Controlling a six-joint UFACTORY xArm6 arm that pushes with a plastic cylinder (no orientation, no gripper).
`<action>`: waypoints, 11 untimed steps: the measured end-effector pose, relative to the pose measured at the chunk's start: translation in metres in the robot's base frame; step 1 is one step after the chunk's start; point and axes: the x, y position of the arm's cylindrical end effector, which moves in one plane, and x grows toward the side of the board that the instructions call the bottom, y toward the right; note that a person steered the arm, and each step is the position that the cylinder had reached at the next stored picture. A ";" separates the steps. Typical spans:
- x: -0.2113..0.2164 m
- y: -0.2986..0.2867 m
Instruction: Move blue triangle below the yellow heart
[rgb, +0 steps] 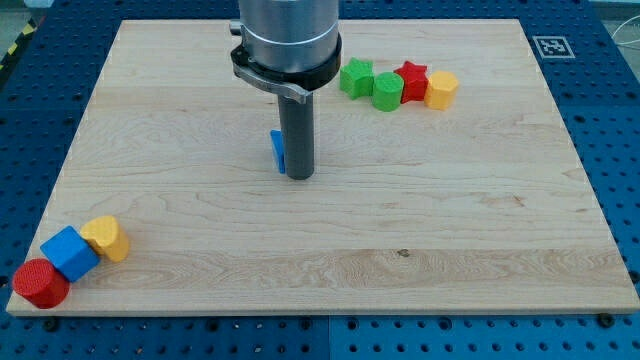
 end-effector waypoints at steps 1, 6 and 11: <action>-0.004 0.017; -0.044 0.013; 0.017 -0.043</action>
